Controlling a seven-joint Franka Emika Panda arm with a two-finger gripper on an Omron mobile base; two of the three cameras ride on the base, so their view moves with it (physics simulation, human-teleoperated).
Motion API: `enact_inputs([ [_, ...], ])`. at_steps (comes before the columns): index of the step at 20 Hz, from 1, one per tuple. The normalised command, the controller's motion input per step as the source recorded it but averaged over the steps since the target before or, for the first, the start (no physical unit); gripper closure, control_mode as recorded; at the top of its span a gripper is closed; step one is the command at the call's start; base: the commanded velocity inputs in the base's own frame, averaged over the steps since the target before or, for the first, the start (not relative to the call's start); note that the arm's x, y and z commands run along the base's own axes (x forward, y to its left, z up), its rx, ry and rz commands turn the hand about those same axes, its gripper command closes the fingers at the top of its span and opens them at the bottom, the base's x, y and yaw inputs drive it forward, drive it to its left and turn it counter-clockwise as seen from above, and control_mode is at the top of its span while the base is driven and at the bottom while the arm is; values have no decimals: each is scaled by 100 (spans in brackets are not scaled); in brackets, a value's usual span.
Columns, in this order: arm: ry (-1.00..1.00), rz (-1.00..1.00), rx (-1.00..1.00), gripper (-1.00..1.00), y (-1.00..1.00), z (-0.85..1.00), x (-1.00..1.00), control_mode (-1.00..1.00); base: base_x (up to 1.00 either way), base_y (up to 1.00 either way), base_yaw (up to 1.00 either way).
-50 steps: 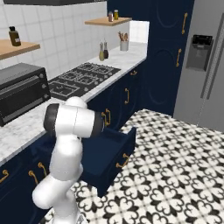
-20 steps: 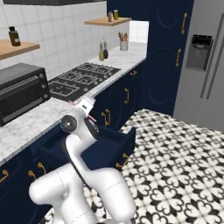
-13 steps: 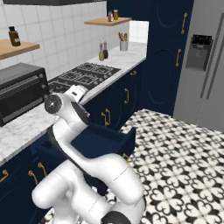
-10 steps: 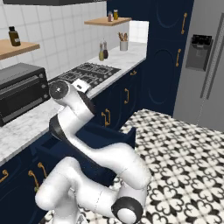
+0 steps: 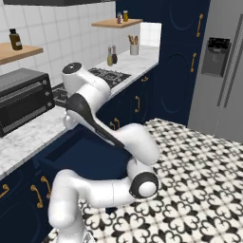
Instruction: Take a straw from the drawer in front and place it inside the glass cup on the dining counter.
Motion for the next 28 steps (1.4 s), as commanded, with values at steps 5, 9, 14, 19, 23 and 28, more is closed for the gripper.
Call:
enact_inputs([
  [5, -28, 1, 13, 100, -4, -18, -100, -100, 0, 0, 0],
  [9, -36, 0, 25, 100, -16, -1, -100, -100, 0, 0, 0],
  [14, -19, 0, 25, 100, -25, 0, -100, -100, 0, 0, 0],
  [19, -17, 8, 24, 100, -49, 0, -99, -100, 0, 0, 0],
  [23, -22, 2, 21, 100, -58, 0, -84, -100, 0, 0, 0],
  [28, -5, 0, 4, 100, -11, 0, -16, 100, -66, -45, -5],
])
